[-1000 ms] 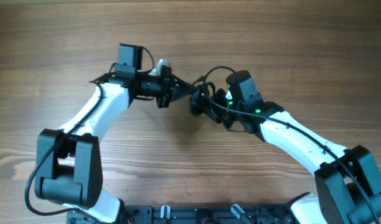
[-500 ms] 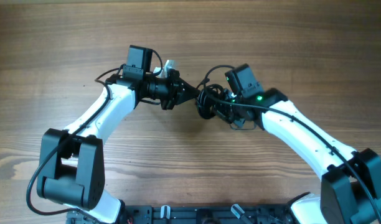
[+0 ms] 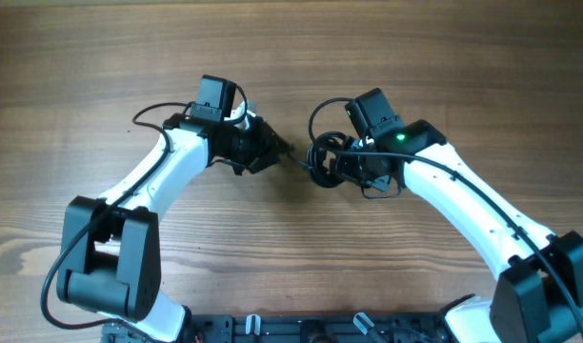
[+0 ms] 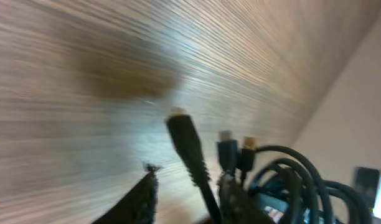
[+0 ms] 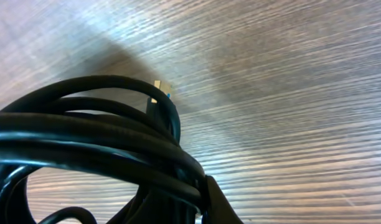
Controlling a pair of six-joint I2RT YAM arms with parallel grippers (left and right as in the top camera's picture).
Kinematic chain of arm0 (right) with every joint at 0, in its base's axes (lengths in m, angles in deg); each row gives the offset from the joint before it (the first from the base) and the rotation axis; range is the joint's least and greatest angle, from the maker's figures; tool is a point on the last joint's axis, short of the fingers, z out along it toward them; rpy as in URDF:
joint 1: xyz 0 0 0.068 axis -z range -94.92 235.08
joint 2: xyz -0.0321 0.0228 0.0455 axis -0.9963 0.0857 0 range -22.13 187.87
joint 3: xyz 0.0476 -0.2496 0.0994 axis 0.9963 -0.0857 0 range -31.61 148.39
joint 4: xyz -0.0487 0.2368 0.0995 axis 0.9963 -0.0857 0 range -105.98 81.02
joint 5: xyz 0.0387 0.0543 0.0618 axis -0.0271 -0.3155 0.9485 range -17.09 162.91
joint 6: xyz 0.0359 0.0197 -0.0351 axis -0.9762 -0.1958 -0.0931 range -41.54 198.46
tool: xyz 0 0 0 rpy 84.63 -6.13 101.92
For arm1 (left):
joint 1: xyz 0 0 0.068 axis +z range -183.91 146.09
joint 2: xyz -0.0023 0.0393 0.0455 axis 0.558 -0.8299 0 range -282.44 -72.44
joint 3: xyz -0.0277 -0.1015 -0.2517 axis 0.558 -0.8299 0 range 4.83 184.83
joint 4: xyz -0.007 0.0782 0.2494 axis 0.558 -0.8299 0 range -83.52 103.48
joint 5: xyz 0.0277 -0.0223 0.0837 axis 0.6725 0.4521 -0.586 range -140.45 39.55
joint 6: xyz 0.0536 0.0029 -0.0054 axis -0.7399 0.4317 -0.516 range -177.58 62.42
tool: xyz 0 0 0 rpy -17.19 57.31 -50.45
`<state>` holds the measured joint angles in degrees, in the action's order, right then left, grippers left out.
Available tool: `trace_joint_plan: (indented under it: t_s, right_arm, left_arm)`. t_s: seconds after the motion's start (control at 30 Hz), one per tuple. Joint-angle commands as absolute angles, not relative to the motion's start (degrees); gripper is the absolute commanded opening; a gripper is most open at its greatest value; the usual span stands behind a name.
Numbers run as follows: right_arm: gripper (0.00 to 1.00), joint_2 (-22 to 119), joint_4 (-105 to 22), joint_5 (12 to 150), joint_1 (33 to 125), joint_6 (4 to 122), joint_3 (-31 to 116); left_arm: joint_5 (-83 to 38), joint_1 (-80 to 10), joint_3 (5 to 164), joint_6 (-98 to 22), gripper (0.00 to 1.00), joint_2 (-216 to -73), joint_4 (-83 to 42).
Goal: Untangle cables
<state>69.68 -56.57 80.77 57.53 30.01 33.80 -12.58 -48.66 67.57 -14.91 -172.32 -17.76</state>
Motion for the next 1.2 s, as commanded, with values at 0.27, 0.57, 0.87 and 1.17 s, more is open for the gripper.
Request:
trace_joint_plan:
  t_s: [0.27, 0.57, 0.87, 1.17]
  right_arm:
    - [0.05, 81.2, -57.8, 78.6, 57.5, 35.3, 35.4]
    - [0.05, 83.4, -56.1, 78.7, 57.5, 35.4, 35.4]
    - [0.04, 83.4, -56.2, 79.3, 57.5, 35.5, 35.4]
    - [0.05, 83.4, -56.0, 79.3, 57.5, 35.4, 35.4]
  left_arm:
    - [-21.4, -49.1, 67.4, -16.8, 0.31, -172.5, -20.2]
    - [-24.2, -49.1, 67.4, -16.1, 0.34, -172.5, -21.4]
    - [-24.2, -51.0, 67.4, -10.1, 0.42, -172.9, -17.3]
    - [-21.7, -53.6, 67.4, -4.2, 0.43, -178.6, -15.4]
